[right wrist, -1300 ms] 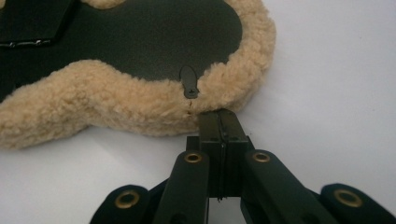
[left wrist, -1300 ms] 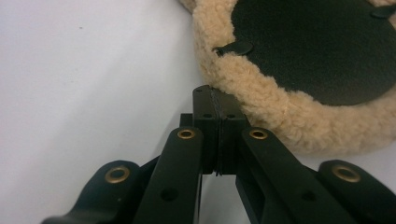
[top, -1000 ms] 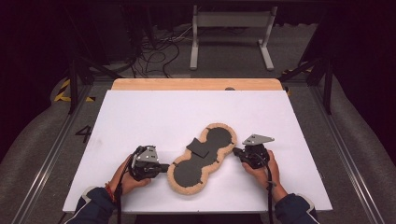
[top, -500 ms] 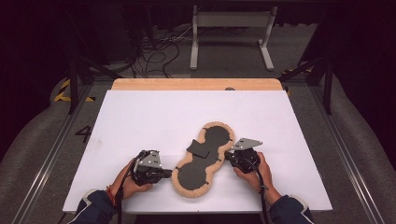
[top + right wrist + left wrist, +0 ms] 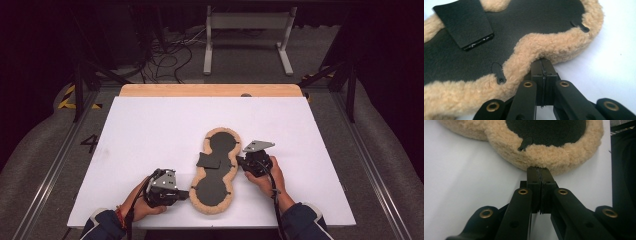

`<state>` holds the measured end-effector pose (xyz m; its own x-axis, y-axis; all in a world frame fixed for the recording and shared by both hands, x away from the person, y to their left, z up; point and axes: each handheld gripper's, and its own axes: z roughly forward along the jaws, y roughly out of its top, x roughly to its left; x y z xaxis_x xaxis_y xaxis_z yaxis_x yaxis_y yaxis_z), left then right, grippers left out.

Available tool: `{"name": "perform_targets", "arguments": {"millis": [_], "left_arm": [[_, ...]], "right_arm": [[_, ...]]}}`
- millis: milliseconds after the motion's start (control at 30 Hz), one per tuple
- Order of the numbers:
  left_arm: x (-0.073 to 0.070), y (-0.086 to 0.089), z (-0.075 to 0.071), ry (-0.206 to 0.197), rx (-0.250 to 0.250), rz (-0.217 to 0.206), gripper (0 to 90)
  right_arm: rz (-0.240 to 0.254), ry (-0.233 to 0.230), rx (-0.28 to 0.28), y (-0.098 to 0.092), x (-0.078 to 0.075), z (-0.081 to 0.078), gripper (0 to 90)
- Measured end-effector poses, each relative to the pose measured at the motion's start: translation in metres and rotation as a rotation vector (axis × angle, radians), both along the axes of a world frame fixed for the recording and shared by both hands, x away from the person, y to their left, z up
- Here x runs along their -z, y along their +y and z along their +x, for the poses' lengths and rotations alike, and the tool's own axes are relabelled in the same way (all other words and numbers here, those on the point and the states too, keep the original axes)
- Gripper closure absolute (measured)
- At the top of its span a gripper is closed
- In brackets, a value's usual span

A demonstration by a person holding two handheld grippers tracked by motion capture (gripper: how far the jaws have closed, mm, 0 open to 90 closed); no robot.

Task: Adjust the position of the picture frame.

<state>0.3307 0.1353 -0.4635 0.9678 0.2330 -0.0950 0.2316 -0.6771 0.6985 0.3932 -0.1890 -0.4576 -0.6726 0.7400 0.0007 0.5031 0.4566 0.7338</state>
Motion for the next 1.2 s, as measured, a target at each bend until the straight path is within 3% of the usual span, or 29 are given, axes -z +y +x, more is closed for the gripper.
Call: {"name": "perform_targets", "arguments": {"millis": [100, 267, 333, 533, 633, 767, 867, 1200], "left_arm": [[0.000, -0.002, -0.003, -0.007, 0.001, 0.001, 88.2], [-0.001, -0.002, -0.005, -0.019, 0.004, 0.008, 85.6], [-0.002, 0.002, -0.003, -0.052, -0.003, 0.028, 85.2], [-0.001, 0.006, 0.009, -0.028, -0.086, -0.008, 85.3], [0.001, 0.002, 0.011, -0.028, -0.079, -0.006, 85.1], [0.001, 0.000, 0.010, -0.012, -0.067, -0.013, 85.0], [0.001, -0.001, 0.008, 0.001, -0.061, -0.017, 86.2], [0.000, -0.016, -0.004, 0.011, -0.026, -0.010, 86.5]], "right_arm": [[0.011, 0.001, 0.006, -0.001, 0.001, 0.000, 90.0], [-0.016, 0.005, -0.006, -0.003, -0.002, -0.004, 90.0], [-0.015, 0.012, -0.022, -0.008, -0.002, -0.009, 89.9], [0.012, 0.040, -0.031, -0.010, -0.002, -0.013, 90.0], [-0.015, 0.028, -0.031, -0.006, -0.003, -0.015, 90.0], [0.004, 0.045, -0.019, -0.005, -0.003, -0.008, 90.0], [-0.020, 0.042, -0.028, 0.001, -0.004, -0.001, 90.0], [-0.029, 0.037, -0.065, 0.017, -0.004, 0.019, 90.0]]}}
